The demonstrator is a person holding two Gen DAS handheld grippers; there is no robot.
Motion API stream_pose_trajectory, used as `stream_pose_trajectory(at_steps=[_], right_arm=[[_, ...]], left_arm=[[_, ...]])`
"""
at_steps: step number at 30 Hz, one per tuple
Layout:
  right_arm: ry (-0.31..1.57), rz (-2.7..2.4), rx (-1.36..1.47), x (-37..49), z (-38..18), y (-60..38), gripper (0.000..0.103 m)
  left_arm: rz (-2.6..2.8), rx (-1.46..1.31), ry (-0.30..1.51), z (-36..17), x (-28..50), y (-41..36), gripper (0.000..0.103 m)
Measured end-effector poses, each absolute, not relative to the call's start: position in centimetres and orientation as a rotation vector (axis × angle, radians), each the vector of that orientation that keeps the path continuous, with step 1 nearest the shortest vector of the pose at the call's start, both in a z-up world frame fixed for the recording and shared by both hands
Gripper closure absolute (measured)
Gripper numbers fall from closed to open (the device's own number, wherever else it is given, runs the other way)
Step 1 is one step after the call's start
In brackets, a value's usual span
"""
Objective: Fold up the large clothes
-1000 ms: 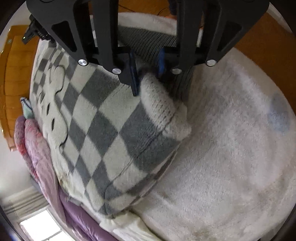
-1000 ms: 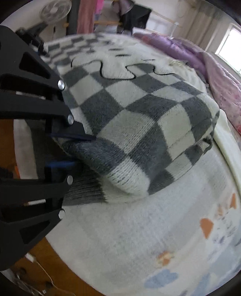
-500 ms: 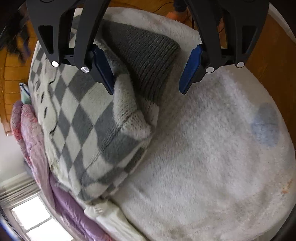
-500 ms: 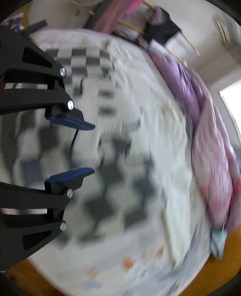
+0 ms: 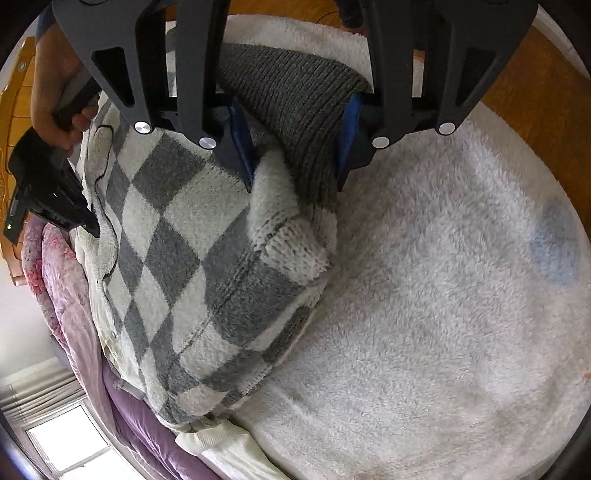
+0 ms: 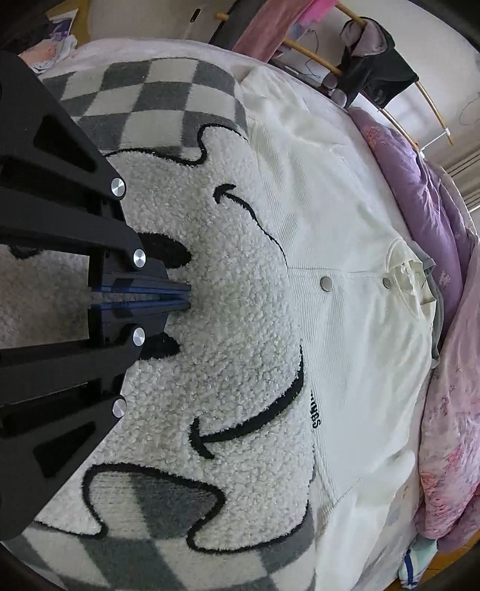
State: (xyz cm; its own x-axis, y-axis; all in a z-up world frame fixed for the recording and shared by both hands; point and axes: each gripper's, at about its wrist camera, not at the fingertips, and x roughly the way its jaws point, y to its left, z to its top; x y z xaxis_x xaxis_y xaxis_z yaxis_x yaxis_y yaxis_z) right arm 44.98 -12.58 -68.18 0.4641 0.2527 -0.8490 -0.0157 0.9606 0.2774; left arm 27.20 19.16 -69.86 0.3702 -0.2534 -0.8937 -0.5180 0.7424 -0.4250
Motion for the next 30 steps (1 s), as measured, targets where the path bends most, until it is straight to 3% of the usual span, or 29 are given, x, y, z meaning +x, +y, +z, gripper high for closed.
stream_pose_trajectory(at_steps=[8, 12, 18, 21, 23, 25, 30], right_arm=[[1.141, 0.155, 0.251, 36.2, -67.3, -13.1, 0.101], [1.182, 0.139, 0.258, 31.6, -69.7, -12.9, 0.101], [1.165, 0.145, 0.259, 31.7, -70.1, -13.1, 0.101], [1.151, 0.162, 0.260, 31.3, -69.1, -13.1, 0.097], [1.125, 0.196, 0.266, 30.4, -67.9, -12.9, 0.084], [1.079, 0.267, 0.257, 29.2, -66.3, -12.1, 0.060], [1.000, 0.497, 0.221, 26.0, -63.1, -9.2, 0.043]], left_arm=[[0.140, -0.821, 1.184, -68.6, 25.3, 20.7, 0.070], [0.119, -0.868, 1.168, -68.3, 24.5, 21.1, 0.070], [0.133, -0.897, 1.183, -69.3, 24.2, 21.4, 0.067], [0.125, -0.887, 1.166, -68.3, 24.5, 21.1, 0.078], [0.096, -0.870, 1.123, -66.2, 24.5, 20.8, 0.082], [0.054, -0.885, 1.088, -64.1, 24.6, 20.4, 0.083], [-0.021, -0.924, 1.058, -60.8, 25.4, 19.3, 0.084]])
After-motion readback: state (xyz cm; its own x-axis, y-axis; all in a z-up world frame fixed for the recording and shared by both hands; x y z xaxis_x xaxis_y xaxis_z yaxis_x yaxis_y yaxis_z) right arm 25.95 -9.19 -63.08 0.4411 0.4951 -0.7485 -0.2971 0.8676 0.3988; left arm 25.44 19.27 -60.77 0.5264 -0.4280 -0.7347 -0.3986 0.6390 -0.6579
